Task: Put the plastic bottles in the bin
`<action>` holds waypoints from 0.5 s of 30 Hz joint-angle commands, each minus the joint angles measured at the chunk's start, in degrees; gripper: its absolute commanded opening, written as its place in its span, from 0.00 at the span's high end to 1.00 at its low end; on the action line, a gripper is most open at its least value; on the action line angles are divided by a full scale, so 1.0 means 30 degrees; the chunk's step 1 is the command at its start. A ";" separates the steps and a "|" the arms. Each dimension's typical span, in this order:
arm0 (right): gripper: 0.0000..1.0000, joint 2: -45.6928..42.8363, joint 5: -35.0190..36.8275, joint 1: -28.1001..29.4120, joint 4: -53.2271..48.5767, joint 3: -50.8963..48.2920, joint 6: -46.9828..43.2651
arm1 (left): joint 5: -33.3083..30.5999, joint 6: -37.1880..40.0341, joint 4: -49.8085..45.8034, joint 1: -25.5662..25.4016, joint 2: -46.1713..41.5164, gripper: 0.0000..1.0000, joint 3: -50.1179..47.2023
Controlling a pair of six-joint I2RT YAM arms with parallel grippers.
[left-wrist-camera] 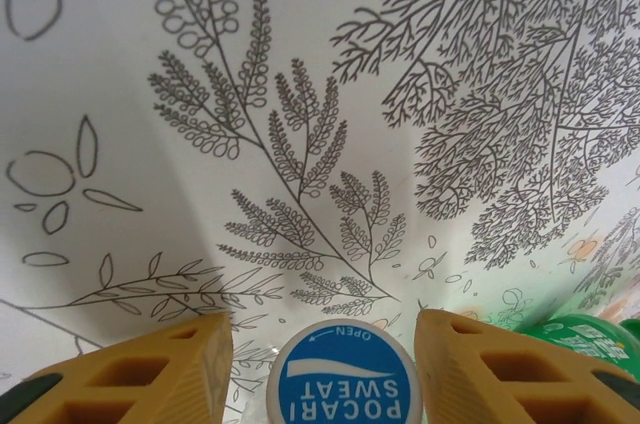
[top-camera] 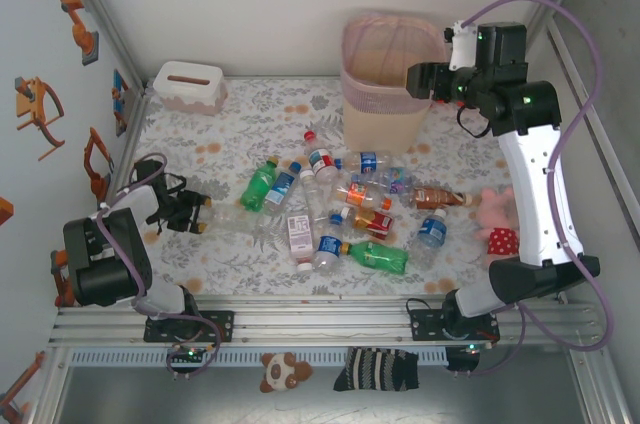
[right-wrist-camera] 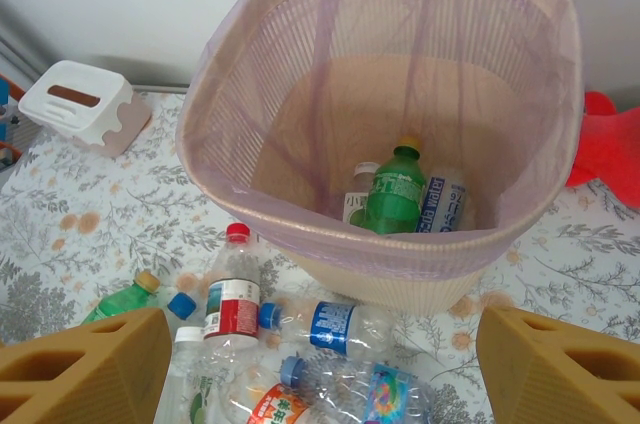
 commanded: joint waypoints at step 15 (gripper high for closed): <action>0.21 -0.0556 0.0160 0.0134 0.0372 -0.0066 -0.0348 | -0.1059 -0.0482 -0.1039 -0.0021 -0.0947 0.74 0.0173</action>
